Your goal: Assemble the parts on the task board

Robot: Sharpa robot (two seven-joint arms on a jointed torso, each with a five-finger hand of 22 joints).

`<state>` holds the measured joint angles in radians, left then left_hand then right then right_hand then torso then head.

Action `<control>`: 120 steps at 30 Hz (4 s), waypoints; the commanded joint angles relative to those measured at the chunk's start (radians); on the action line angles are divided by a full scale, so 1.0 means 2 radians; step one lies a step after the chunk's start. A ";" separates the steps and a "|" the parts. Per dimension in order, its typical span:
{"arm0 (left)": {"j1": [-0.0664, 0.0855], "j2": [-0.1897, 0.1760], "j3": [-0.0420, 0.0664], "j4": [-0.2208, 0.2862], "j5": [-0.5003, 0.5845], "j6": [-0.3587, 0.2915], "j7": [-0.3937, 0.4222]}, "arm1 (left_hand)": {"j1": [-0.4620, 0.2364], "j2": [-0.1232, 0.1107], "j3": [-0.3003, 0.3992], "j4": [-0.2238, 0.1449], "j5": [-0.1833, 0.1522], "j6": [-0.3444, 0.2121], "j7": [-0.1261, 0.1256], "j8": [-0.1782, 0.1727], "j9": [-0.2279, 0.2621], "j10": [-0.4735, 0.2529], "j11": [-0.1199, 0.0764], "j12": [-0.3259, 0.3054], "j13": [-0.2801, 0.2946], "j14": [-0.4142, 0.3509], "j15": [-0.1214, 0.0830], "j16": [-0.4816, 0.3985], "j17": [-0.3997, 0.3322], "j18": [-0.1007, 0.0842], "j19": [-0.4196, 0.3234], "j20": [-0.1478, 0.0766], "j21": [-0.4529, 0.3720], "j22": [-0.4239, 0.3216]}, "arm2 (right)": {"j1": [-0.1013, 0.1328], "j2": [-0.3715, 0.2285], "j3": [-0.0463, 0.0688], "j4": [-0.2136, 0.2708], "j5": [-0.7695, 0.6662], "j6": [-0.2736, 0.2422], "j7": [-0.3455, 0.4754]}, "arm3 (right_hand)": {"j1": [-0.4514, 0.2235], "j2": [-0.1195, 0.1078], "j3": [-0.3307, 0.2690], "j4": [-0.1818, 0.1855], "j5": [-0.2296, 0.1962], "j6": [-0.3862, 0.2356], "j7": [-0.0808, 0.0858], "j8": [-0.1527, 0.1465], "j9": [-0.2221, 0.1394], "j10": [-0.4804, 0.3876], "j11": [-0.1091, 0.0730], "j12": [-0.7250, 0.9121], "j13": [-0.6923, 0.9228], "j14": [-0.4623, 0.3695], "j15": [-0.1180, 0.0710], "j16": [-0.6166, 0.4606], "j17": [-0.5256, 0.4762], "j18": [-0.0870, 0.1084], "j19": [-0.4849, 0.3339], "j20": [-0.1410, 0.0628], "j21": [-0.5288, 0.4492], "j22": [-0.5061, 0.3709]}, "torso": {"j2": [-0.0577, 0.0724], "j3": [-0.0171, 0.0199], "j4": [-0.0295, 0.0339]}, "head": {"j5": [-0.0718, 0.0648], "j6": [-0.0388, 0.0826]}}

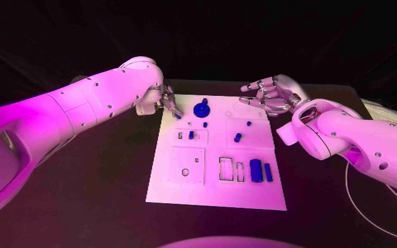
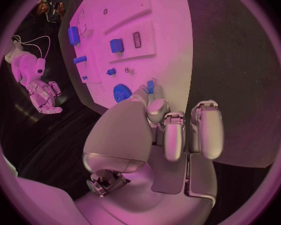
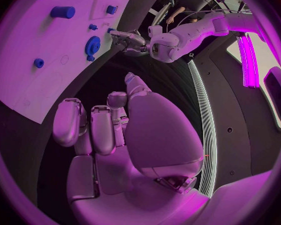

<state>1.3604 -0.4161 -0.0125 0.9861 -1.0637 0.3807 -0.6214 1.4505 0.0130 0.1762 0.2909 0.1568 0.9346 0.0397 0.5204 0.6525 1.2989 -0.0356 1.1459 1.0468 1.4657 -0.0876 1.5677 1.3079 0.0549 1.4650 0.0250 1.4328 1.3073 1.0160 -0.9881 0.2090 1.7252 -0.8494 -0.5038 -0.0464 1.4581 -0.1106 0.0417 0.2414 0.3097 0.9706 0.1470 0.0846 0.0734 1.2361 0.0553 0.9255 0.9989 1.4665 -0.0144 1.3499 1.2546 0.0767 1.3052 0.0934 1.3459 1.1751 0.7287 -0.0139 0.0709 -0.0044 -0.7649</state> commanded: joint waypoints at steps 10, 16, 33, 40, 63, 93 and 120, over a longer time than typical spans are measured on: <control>0.000 -0.014 0.000 0.021 0.026 -0.028 0.019 | -0.048 -0.053 0.179 -0.077 -0.005 -0.001 0.004 0.013 0.017 0.006 0.005 -0.001 -0.001 0.053 0.003 0.002 0.131 -0.004 0.006 0.003 -0.003 0.048 | 0.000 0.001 0.000 0.000 0.000 0.006 0.006 | 0.002 0.004 0.004 0.000 0.003 0.001 0.000 0.000 -0.001 -0.002 0.000 0.000 0.000 0.018 -0.002 -0.003 0.001 0.007 -0.002 -0.001 -0.002 -0.001 | -0.001 0.0003 0.0006 | -0.001 0.000; 0.000 -0.041 0.000 0.066 0.036 -0.055 0.029 | -0.056 -0.061 0.195 -0.085 -0.005 0.000 0.003 0.015 0.020 0.009 0.005 0.000 0.000 0.053 0.003 0.002 0.131 -0.005 0.007 0.003 -0.003 0.050 | 0.000 0.001 0.000 -0.001 0.002 0.006 0.005 | 0.002 0.005 0.004 0.000 0.003 0.001 0.000 0.000 -0.001 -0.002 0.000 0.001 -0.001 0.018 -0.002 -0.003 0.000 0.007 -0.002 -0.001 -0.003 -0.001 | -0.001 0.0007 0.0013 | 0.000 -0.001; -0.014 -0.125 -0.012 0.208 0.019 -0.136 0.056 | -0.065 -0.080 0.217 -0.099 0.002 0.008 0.001 0.016 0.021 0.018 0.003 0.006 0.006 0.053 0.002 0.002 0.131 -0.006 0.011 0.002 0.002 0.057 | -0.005 0.002 0.000 -0.005 0.004 0.009 0.006 | 0.000 0.005 0.003 0.001 0.004 0.001 0.000 0.000 -0.001 -0.003 0.001 0.000 -0.002 0.018 -0.002 -0.004 0.000 0.008 -0.003 -0.001 -0.004 -0.003 | -0.005 0.0000 0.0077 | -0.001 -0.002; -0.025 -0.132 -0.013 0.221 0.013 -0.142 0.060 | -0.068 -0.082 0.222 -0.100 0.005 0.011 0.001 0.016 0.021 0.021 0.003 0.008 0.008 0.053 0.002 0.002 0.131 -0.006 0.011 0.001 0.003 0.058 | -0.006 0.003 0.000 -0.006 0.004 0.009 0.007 | -0.001 0.005 0.003 0.002 0.004 0.001 0.000 0.000 -0.001 -0.003 0.001 0.000 -0.002 0.018 -0.002 -0.004 -0.001 0.008 -0.003 -0.001 -0.005 -0.004 | -0.005 -0.0003 0.0077 | 0.000 -0.003; -0.040 -0.126 -0.013 0.217 -0.026 -0.112 0.045 | -0.070 -0.084 0.225 -0.101 0.008 0.012 0.001 0.016 0.021 0.022 0.002 0.008 0.008 0.053 0.001 0.002 0.131 -0.006 0.011 0.001 0.003 0.057 | -0.008 0.004 0.000 -0.006 0.004 0.014 0.007 | -0.002 0.006 0.003 0.002 0.004 0.001 0.000 0.000 -0.001 -0.003 0.001 0.000 -0.002 0.018 -0.002 -0.005 -0.002 0.008 -0.004 -0.001 -0.005 -0.005 | -0.004 0.0003 0.0065 | 0.001 -0.009; -0.041 -0.124 -0.013 0.217 -0.040 -0.073 0.028 | -0.071 -0.088 0.229 -0.104 0.011 0.013 0.000 0.016 0.020 0.023 0.002 0.008 0.008 0.053 0.001 0.002 0.131 -0.006 0.011 0.001 0.003 0.058 | -0.009 0.004 0.000 -0.006 0.004 0.014 0.006 | -0.003 0.006 0.003 0.003 0.005 0.001 0.000 -0.001 -0.001 -0.004 0.001 0.000 -0.003 0.018 -0.002 -0.005 -0.002 0.008 -0.004 -0.001 -0.006 -0.005 | -0.004 0.0006 0.0068 | 0.004 -0.014; -0.041 -0.115 -0.013 0.214 -0.028 -0.065 0.010 | -0.086 -0.085 0.234 -0.101 0.020 0.018 -0.001 0.016 0.020 0.028 0.001 0.010 0.011 0.053 0.001 0.002 0.131 -0.006 0.011 0.001 0.002 0.058 | -0.009 0.003 0.000 -0.004 0.003 0.014 0.005 | -0.003 0.006 0.003 0.003 0.005 0.001 0.000 -0.001 -0.001 -0.003 0.001 0.000 -0.002 0.018 -0.002 -0.004 -0.001 0.008 -0.004 -0.001 -0.005 -0.005 | -0.005 0.0011 0.0065 | 0.003 -0.014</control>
<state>1.2828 -0.6511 -0.0364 1.4137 -1.1387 0.2190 -0.5844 1.2843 -0.1570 0.5152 0.2133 0.1939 0.9563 0.0462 0.5476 0.6938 1.3461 -0.0328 1.1619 1.0681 1.4676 -0.0856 1.5677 1.3078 0.0549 1.4649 0.0252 1.4327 1.3074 0.9994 -0.9822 0.2085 1.7145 -0.8383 -0.4883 -0.0428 1.4542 -0.1067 0.0445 0.2442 0.3134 0.9706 0.1470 0.0846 0.0728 1.2382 0.0574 0.9255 0.9942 1.4665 -0.0144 1.3460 1.2531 0.0767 1.3052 0.0934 1.3399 1.1651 0.7198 -0.0120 0.0839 0.0022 -0.7940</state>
